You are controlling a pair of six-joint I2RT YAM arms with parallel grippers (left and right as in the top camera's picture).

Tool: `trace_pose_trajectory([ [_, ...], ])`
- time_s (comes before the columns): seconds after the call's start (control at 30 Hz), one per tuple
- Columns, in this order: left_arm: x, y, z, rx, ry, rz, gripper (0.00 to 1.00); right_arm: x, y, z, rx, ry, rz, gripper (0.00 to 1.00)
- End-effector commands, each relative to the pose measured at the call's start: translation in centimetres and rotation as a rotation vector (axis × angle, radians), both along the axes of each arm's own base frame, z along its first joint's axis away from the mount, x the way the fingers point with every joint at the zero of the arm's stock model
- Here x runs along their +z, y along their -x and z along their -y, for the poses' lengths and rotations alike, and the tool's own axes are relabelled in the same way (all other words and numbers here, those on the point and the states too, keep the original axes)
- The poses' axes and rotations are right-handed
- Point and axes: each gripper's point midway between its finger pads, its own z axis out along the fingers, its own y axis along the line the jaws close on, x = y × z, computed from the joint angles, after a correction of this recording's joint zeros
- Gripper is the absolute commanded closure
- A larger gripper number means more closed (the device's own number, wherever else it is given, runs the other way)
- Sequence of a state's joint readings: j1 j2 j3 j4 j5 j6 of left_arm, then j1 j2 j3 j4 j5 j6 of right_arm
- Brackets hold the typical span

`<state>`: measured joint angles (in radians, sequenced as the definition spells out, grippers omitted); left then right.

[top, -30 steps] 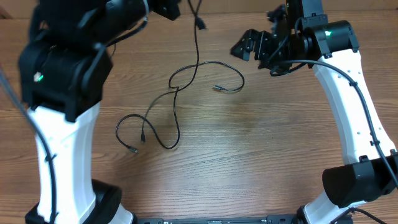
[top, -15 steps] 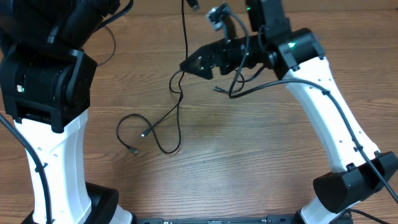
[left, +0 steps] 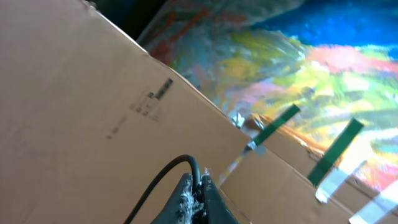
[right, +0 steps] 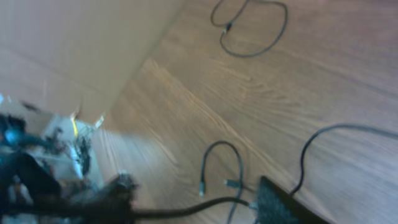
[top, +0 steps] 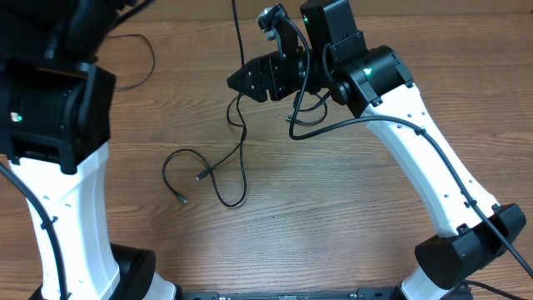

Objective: Untangle cables

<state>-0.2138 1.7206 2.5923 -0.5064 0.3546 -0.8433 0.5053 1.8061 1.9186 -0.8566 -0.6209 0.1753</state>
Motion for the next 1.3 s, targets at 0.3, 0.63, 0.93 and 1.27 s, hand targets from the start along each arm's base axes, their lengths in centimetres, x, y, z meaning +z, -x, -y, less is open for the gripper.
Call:
trace_pose_trajectory([
  [0.3, 0.9, 0.2, -2.5, -0.028, 0.094, -0.028, 0.96, 1.0, 0.7, -2.2, 0.012, -0.027, 0.027, 0.28],
  [0.63, 0.8, 0.3, -2.4, -0.040, 0.092, -0.033, 0.96, -2.4, 0.0, -3.9, 0.006, 0.030, -0.002, 0.61],
  [0.93, -2.3, -2.1, -5.8, 0.117, 0.038, -0.141, 0.96, -2.1, 1.0, -4.3, 0.037, -0.011, -0.064, 0.96],
  [1.27, -14.4, -4.8, -13.2, 0.543, -0.316, -0.515, 0.85, -0.4, 1.4, -4.8, -0.110, -0.172, -0.421, 0.96],
])
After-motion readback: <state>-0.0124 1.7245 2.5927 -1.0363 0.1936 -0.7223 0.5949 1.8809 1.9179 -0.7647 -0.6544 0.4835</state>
